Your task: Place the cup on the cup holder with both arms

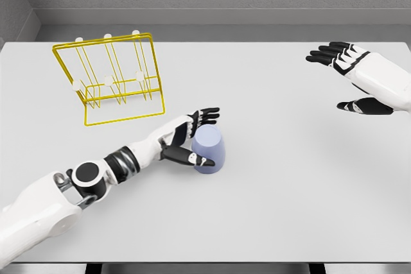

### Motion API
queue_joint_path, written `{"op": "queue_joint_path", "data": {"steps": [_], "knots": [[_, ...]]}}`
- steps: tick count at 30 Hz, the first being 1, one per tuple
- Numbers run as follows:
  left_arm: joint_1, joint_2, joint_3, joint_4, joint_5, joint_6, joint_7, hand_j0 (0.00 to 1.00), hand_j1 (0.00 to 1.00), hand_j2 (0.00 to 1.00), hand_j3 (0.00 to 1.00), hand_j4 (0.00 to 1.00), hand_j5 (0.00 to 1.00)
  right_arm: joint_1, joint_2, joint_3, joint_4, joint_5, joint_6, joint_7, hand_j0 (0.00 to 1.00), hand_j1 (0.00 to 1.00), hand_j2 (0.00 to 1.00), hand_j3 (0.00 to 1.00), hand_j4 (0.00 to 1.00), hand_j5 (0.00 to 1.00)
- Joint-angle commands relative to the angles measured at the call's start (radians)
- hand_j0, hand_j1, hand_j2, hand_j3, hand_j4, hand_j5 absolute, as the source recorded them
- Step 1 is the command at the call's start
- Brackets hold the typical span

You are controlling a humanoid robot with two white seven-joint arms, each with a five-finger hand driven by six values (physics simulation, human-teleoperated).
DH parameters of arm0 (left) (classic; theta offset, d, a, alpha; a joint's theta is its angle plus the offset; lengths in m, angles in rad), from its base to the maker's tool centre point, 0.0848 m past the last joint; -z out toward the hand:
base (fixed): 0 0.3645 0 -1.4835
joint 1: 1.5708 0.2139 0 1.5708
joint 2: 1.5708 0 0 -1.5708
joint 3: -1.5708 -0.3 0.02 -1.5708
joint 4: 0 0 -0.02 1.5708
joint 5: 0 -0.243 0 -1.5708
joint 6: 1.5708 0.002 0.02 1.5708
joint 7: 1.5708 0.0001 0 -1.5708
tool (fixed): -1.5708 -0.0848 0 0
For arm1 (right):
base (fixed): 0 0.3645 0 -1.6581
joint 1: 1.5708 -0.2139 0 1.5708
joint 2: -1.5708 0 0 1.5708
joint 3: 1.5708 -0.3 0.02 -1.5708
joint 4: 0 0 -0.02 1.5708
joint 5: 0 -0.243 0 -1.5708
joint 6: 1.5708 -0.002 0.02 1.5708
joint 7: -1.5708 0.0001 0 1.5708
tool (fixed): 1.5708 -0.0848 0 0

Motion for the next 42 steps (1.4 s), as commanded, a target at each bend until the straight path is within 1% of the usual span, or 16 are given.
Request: {"op": "queue_joint_path", "data": {"steps": [1, 7, 9, 10, 11, 12, 14, 15, 16, 19, 25, 33, 38, 42], "knots": [[0.000, -0.004, -0.001, 0.003, 0.000, 0.000, 0.000, 1.00, 1.00, 1.00, 1.00, 1.00, 1.00, 0.000, 0.001, 0.000, 0.000, -0.007, 0.002, -0.001, 1.00, 1.00, 1.00, 1.00, 1.00, 1.00], [0.000, -0.018, -0.015, 0.006, 0.000, 0.001, 0.000, 1.00, 1.00, 1.00, 1.00, 1.00, 1.00, 0.000, -0.001, 0.000, 0.000, -0.007, 0.002, -0.001, 1.00, 1.00, 1.00, 1.00, 1.00, 1.00], [-0.002, -0.020, -0.015, 0.020, 0.002, 0.000, 0.000, 1.00, 1.00, 1.00, 1.00, 1.00, 1.00, 0.000, -0.001, 0.000, 0.000, -0.007, 0.002, -0.001, 1.00, 1.00, 1.00, 1.00, 1.00, 1.00], [0.000, -0.020, -0.015, 0.023, 0.006, 0.000, 0.000, 0.95, 0.95, 0.95, 0.95, 0.95, 0.95, 0.000, 0.001, 0.000, 0.000, -0.007, 0.002, -0.001, 1.00, 1.00, 1.00, 1.00, 1.00, 1.00], [-0.002, -0.020, -0.015, 0.023, 0.006, 0.000, 0.001, 0.92, 0.92, 0.92, 0.92, 0.92, 0.92, 0.000, -0.001, 0.000, 0.000, -0.007, 0.002, -0.001, 1.00, 1.00, 1.00, 1.00, 1.00, 1.00], [-0.002, -0.020, -0.012, 0.026, 0.009, -0.002, 0.001, 0.81, 0.81, 0.81, 0.81, 0.81, 0.81, 0.000, 0.001, 0.000, 0.000, -0.007, 0.002, -0.001, 1.00, 1.00, 1.00, 1.00, 1.00, 1.00], [-0.002, -0.020, -0.012, 0.034, 0.031, -0.005, 0.001, 0.68, 0.68, 0.68, 0.68, 0.68, 0.68, 0.000, -0.001, 0.000, 0.000, -0.007, 0.002, -0.001, 1.00, 1.00, 1.00, 1.00, 1.00, 1.00], [-0.002, -0.020, -0.012, 0.034, 0.032, -0.005, 0.001, 0.65, 0.65, 0.65, 0.65, 0.65, 0.65, 0.000, -0.001, 0.000, 0.000, -0.007, 0.002, -0.001, 1.00, 1.00, 1.00, 1.00, 1.00, 1.00], [0.000, -0.029, -0.010, 0.037, 0.032, -0.009, 0.001, 0.59, 0.59, 0.59, 0.59, 0.59, 0.59, 0.000, 0.001, -0.002, 0.000, -0.007, 0.002, -0.001, 1.00, 1.00, 1.00, 1.00, 1.00, 1.00], [-0.002, -0.029, -0.010, 0.037, 0.034, -0.011, 0.003, 0.53, 0.53, 0.53, 0.53, 0.53, 0.53, 0.000, -0.001, -0.002, 0.000, -0.007, 0.002, -0.001, 1.00, 1.00, 1.00, 1.00, 1.00, 1.00], [0.000, -0.027, -0.005, 0.034, 0.034, -0.029, 0.008, 0.54, 0.54, 0.54, 0.54, 0.54, 0.54, 0.000, -0.001, 0.000, 0.000, -0.007, 0.002, -0.001, 1.00, 1.00, 1.00, 1.00, 1.00, 1.00], [0.002, -0.017, 0.019, 0.003, 0.042, -0.034, 0.008, 0.54, 0.54, 0.54, 0.54, 0.54, 0.54, 0.000, 0.001, 0.000, -0.002, -0.007, 0.002, -0.001, 1.00, 1.00, 1.00, 1.00, 1.00, 1.00], [0.002, 0.008, 0.036, -0.054, 0.042, -0.034, 0.008, 0.55, 0.55, 0.55, 0.55, 0.55, 0.55, 0.000, 0.001, 0.000, -0.002, -0.007, 0.002, -0.001, 1.00, 1.00, 1.00, 1.00, 1.00, 1.00], [0.005, 0.071, 0.054, -0.117, 0.043, -0.034, 0.008, 0.56, 0.56, 0.56, 0.56, 0.56, 0.56, 0.000, 0.001, 0.000, -0.002, -0.007, 0.002, -0.001, 1.00, 1.00, 1.00, 1.00, 1.00, 1.00]]}}
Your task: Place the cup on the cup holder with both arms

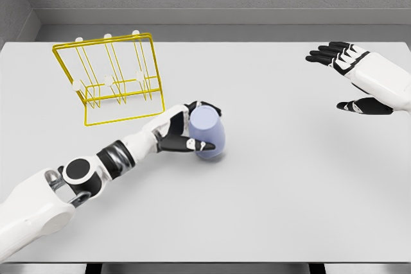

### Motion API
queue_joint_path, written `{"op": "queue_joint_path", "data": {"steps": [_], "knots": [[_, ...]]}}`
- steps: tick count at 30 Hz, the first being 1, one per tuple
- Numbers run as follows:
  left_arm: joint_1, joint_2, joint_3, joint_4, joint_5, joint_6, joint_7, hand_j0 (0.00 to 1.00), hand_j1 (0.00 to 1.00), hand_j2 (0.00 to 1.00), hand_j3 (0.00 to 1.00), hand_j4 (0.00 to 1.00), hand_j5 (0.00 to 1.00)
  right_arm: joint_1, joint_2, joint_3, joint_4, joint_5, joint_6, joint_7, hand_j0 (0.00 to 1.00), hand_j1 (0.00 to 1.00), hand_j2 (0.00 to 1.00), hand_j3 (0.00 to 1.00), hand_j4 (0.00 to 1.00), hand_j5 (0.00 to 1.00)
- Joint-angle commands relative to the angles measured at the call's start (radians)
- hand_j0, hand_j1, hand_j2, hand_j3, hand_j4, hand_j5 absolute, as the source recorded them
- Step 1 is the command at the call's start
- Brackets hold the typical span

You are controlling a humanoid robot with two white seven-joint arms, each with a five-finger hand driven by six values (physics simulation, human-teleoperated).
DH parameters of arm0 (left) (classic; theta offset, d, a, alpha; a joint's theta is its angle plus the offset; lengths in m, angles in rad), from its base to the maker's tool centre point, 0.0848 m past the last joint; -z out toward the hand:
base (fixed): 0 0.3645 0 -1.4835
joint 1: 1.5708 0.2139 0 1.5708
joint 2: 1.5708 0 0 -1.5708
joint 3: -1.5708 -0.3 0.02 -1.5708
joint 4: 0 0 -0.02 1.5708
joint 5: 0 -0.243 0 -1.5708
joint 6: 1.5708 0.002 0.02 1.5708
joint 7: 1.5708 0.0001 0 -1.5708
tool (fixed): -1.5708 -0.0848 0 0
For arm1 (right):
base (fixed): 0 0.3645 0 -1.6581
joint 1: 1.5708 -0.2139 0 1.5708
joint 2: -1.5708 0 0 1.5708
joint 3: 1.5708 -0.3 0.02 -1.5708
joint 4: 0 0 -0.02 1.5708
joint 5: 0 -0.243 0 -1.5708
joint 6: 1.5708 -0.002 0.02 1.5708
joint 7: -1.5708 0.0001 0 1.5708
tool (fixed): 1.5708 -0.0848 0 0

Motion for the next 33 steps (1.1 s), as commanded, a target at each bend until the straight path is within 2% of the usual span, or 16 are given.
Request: {"op": "queue_joint_path", "data": {"steps": [1, 8, 13, 33], "knots": [[0.005, 0.040, 0.021, -0.045, 0.006, 0.000, 0.000, 0.56, 0.56, 0.56, 0.56, 0.56, 0.56, 0.000, -0.001, 0.000, -0.001, -0.007, 0.002, -0.001, 1.00, 1.00, 1.00, 1.00, 1.00, 1.00], [0.018, 0.112, 0.080, -0.103, 0.018, -0.002, 0.000, 0.56, 0.56, 0.56, 0.56, 0.56, 0.56, 0.000, -0.001, 0.000, -0.002, -0.007, 0.002, -0.001, 1.00, 1.00, 1.00, 1.00, 1.00, 1.00], [0.018, 0.137, 0.130, -0.104, 0.024, -0.002, 0.000, 0.56, 0.56, 0.56, 0.56, 0.56, 0.56, 0.000, -0.001, 0.000, -0.002, -0.007, 0.002, -0.001, 1.00, 1.00, 1.00, 1.00, 1.00, 1.00], [-0.005, 0.241, 0.195, -0.118, 0.058, -0.089, 0.000, 0.56, 0.56, 0.56, 0.56, 0.56, 0.56, 0.000, -0.002, 0.000, -0.005, -0.009, 0.002, -0.001, 1.00, 1.00, 1.00, 1.00, 1.00, 1.00]]}}
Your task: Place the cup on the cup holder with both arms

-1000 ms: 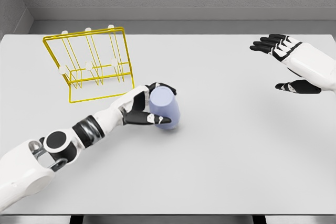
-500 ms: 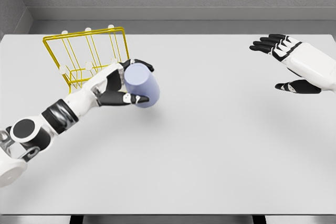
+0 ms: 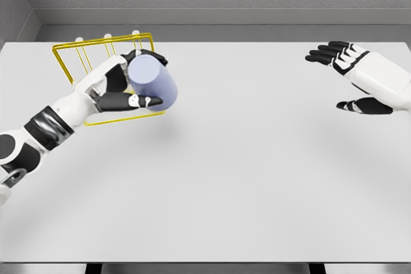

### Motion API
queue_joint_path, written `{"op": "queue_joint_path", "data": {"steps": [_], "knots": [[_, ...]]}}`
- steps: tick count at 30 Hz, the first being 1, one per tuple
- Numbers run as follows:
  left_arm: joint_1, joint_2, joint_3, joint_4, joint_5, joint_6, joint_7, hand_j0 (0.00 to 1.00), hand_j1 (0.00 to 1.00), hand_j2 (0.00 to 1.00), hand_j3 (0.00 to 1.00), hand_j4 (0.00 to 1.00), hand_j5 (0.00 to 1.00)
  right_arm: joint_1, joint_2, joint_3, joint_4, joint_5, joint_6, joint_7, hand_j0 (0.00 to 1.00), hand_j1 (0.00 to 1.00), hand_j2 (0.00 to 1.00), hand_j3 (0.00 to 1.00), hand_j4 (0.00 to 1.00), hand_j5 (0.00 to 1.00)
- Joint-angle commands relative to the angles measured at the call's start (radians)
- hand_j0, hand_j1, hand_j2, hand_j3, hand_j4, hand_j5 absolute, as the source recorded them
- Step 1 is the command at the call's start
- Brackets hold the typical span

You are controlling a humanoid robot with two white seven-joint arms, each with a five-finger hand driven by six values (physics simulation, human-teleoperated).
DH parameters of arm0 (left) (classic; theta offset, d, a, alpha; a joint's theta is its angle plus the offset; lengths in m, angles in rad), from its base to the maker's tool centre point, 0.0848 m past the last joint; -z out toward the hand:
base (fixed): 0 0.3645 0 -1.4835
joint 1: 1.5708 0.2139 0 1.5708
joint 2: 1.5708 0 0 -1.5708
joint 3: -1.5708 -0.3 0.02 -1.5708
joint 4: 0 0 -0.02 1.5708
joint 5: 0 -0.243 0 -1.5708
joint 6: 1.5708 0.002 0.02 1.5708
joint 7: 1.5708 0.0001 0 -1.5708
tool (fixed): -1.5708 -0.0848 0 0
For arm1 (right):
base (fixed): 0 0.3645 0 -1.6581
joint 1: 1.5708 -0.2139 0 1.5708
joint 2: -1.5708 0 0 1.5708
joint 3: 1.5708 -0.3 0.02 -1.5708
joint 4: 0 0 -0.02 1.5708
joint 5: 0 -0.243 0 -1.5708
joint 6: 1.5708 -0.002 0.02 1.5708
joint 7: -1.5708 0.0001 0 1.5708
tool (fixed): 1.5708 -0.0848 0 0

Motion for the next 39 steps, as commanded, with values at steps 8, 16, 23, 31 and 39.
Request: {"op": "queue_joint_path", "data": {"steps": [8, 16, 23, 31, 39], "knots": [[-0.002, 0.085, 0.010, -0.001, 0.020, -0.066, 0.000, 0.56, 0.56, 0.56, 0.56, 0.56, 0.56, 0.000, -0.002, 0.000, 0.000, -0.007, 0.002, 0.000, 1.00, 1.00, 1.00, 1.00, 1.00, 1.00], [-0.011, 0.170, 0.007, -0.001, 0.065, -0.067, 0.000, 0.56, 0.56, 0.56, 0.56, 0.56, 0.56, 0.002, 0.000, 0.000, 0.000, -0.008, 0.002, 0.000, 1.00, 1.00, 1.00, 1.00, 1.00, 1.00], [-0.023, 0.170, 0.009, -0.001, 0.077, -0.067, 0.000, 0.56, 0.56, 0.56, 0.56, 0.56, 0.56, 0.002, 0.000, 0.000, 0.000, -0.008, 0.002, 0.000, 1.00, 1.00, 1.00, 1.00, 1.00, 1.00], [-0.023, 0.180, 0.010, -0.001, 0.078, -0.067, 0.000, 0.58, 0.58, 0.58, 0.58, 0.58, 0.58, 0.000, 0.000, 0.000, 0.000, -0.007, 0.002, 0.000, 1.00, 1.00, 1.00, 1.00, 1.00, 1.00], [-0.023, 0.197, 0.012, -0.001, 0.089, -0.067, 0.000, 0.58, 0.58, 0.58, 0.58, 0.58, 0.58, 0.000, 0.000, 0.000, 0.000, -0.008, 0.002, 0.000, 1.00, 1.00, 1.00, 1.00, 1.00, 1.00]]}}
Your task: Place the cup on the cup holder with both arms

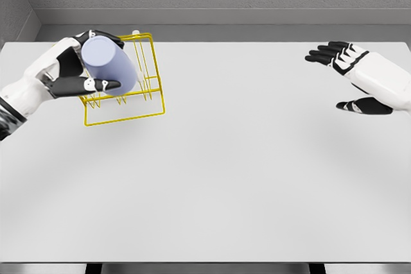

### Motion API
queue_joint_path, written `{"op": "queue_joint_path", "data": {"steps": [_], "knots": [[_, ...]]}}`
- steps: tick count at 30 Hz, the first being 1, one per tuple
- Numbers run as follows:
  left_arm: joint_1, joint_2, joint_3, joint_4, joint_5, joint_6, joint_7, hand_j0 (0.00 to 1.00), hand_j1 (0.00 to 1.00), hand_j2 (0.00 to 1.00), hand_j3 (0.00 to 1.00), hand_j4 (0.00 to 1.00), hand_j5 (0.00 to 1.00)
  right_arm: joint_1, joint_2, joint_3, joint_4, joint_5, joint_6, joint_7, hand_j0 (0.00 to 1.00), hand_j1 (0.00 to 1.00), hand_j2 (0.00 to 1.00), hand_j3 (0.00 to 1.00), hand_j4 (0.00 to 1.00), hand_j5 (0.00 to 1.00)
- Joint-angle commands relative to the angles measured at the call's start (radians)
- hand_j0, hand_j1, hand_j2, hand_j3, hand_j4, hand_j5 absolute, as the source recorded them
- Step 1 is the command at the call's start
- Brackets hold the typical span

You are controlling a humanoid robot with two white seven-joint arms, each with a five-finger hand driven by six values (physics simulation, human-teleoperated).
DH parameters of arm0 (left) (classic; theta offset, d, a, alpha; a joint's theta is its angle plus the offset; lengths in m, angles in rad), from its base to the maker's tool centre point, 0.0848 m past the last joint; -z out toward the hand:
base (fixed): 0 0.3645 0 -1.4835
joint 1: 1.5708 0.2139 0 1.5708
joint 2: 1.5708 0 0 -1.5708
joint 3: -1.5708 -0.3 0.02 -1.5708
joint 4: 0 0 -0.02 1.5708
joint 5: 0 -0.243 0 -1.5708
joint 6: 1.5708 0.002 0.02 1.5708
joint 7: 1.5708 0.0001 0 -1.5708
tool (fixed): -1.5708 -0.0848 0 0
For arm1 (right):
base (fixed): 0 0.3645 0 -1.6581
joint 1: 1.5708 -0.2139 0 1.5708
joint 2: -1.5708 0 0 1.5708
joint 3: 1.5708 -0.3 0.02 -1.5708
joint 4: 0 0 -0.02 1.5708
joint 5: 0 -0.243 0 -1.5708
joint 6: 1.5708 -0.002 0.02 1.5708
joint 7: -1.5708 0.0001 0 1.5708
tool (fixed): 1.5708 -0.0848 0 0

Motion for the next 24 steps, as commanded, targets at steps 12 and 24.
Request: {"op": "queue_joint_path", "data": {"steps": [12, 24], "knots": [[0.000, -0.004, 0.002, 0.000, 0.005, 0.002, 0.000, 0.58, 0.58, 0.58, 0.58, 0.58, 0.58, -0.002, -0.001, 0.000, 0.000, -0.006, 0.002, -0.001, 1.00, 1.00, 1.00, 1.00, 1.00, 1.00], [-0.006, -0.030, -0.001, 0.030, 0.008, 0.012, 0.000, 0.58, 0.58, 0.58, 0.58, 0.58, 0.58, -0.002, -0.001, 0.000, 0.000, -0.006, 0.002, -0.001, 1.00, 1.00, 1.00, 1.00, 1.00, 1.00]]}}
